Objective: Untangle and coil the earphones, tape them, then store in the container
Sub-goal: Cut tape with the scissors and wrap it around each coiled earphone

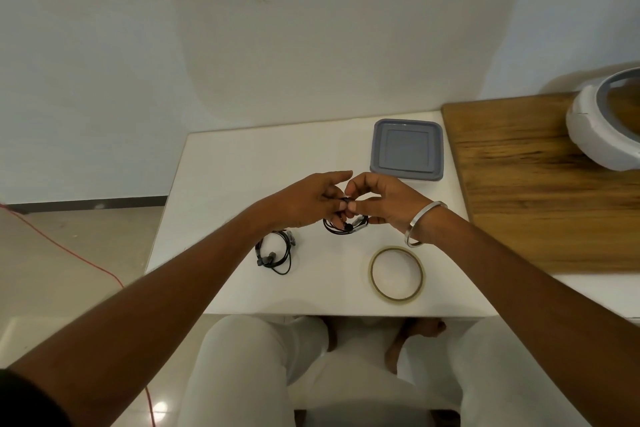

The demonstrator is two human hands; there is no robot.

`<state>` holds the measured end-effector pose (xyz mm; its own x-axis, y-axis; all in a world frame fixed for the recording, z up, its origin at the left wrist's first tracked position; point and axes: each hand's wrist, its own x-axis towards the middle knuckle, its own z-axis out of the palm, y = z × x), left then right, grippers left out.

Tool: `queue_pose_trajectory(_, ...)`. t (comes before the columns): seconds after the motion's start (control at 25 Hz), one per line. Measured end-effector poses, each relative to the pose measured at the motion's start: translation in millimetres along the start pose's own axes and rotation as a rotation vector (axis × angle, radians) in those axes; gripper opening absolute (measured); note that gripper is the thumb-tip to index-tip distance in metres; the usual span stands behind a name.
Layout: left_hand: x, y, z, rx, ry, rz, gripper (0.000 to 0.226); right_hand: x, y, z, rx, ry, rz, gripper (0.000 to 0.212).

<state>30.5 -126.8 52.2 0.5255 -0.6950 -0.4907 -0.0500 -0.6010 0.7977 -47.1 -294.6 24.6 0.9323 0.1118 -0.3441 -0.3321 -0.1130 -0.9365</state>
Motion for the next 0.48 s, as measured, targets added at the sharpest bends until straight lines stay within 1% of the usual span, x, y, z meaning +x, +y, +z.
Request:
queue_pose_trajectory(0.24, 0.0, -0.2, 1.5, -0.032, -0.007, -0.002, 0.063, -1.0, -1.6, 1.2, -0.073, 0.053, -0.021, 0.013)
queue_pose_trajectory(0.48, 0.3, 0.8, 2.4, -0.010, -0.010, -0.003, 0.064, 4.1, 5.6, 2.4, -0.112, 0.115, -0.056, 0.015)
